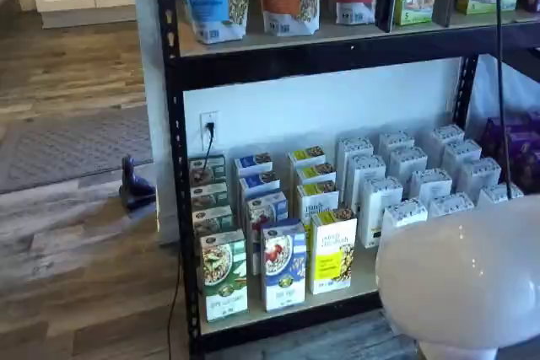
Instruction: Pick up the blue and white box that is on the bottom shelf, the second box from the left
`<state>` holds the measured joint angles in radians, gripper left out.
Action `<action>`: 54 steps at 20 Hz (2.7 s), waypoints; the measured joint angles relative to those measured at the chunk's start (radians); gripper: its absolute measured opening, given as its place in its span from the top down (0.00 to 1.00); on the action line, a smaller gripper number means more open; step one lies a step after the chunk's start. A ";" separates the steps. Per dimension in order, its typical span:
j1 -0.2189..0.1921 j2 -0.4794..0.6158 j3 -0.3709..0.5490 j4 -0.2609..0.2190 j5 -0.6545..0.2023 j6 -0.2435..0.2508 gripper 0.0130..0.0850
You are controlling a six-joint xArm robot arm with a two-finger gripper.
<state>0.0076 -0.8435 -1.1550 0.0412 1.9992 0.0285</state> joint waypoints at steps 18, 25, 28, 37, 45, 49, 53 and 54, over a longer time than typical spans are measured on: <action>0.037 -0.036 0.167 -0.057 -0.162 0.019 0.00; 0.027 -0.052 0.327 -0.033 -0.300 0.015 0.00; 0.026 -0.050 0.392 -0.027 -0.363 0.016 0.00; 0.056 -0.023 0.562 -0.018 -0.549 0.043 0.00; 0.085 0.016 0.694 -0.022 -0.730 0.071 0.00; 0.105 0.038 0.749 -0.032 -0.826 0.093 0.00; 0.135 0.077 0.786 -0.047 -0.919 0.129 0.00; 0.141 0.089 0.792 -0.044 -0.939 0.134 0.00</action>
<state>0.1484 -0.7541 -0.3631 -0.0032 1.0600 0.1623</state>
